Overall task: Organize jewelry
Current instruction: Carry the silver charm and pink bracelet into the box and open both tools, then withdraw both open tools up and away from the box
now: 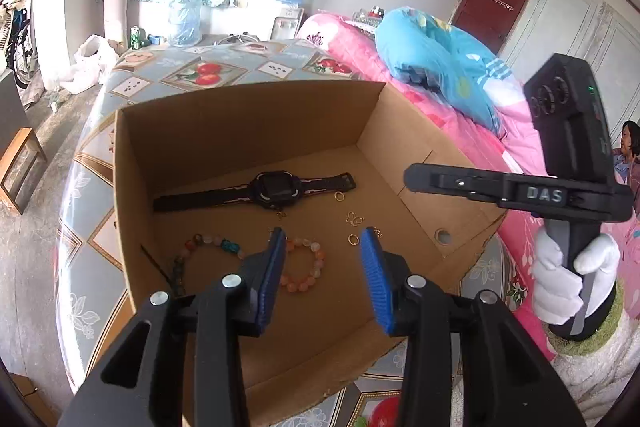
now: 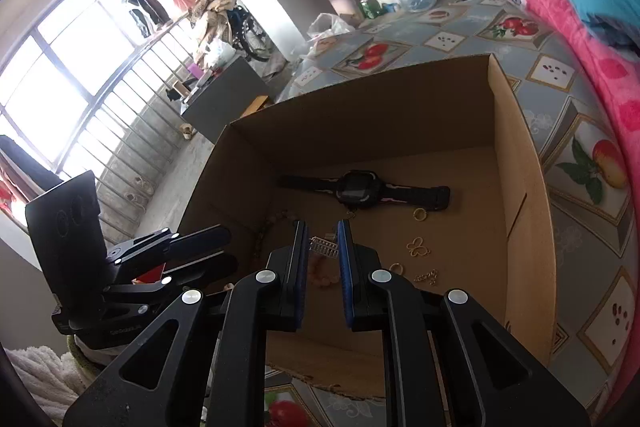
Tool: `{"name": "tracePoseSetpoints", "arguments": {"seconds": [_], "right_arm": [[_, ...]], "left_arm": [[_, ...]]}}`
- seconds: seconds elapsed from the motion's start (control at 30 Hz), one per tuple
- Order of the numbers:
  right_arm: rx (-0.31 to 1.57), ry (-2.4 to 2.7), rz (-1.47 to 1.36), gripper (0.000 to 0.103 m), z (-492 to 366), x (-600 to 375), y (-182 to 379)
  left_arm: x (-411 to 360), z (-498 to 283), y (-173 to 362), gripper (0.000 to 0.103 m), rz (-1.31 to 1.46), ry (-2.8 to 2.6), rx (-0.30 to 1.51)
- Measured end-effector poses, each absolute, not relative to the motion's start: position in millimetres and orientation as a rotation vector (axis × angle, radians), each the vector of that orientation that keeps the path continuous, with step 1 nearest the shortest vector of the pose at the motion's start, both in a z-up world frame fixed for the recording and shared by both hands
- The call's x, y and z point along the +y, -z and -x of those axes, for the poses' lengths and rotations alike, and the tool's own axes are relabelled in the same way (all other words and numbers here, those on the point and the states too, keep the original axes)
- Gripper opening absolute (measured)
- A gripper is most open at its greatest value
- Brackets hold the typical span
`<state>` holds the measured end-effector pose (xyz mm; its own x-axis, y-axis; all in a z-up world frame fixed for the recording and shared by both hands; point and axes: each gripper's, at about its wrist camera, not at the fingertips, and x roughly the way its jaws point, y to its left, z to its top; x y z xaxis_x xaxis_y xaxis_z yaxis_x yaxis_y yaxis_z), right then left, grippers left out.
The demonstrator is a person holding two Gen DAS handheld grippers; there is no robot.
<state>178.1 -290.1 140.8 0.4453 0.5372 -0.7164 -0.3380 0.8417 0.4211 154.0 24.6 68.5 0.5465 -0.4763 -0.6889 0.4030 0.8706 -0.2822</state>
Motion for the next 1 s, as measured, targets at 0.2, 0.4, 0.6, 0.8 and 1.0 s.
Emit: {"name": "tracePoseSetpoints", "arguments": {"seconds": [0.2, 0.4, 0.6, 0.8, 1.0], "right_arm": [[1.092, -0.515, -0.14, 0.015, -211.1, -264.0, -126.7], [1.116, -0.468, -0.128, 0.015, -217.6, -262.8, -121.1], [0.946, -0.402, -0.101, 0.016, -183.4, -281.9, -158.3], [0.769, -0.221, -0.115, 0.033, -144.9, -331.7, -193.2], [0.867, -0.161, -0.258, 0.034, -144.1, -375.1, -158.5]], "left_arm": [[60.2, -127.8, -89.1, 0.053, 0.092, 0.453, 0.718], [93.8, -121.3, -83.4, 0.057, 0.134, 0.389, 0.712], [109.7, -119.5, -71.3, 0.062, 0.205, 0.376, 0.746], [114.6, -123.1, -59.3, 0.067, 0.286, 0.36, 0.793], [110.4, -128.0, -45.6, 0.069, 0.341, 0.37, 0.857]]}}
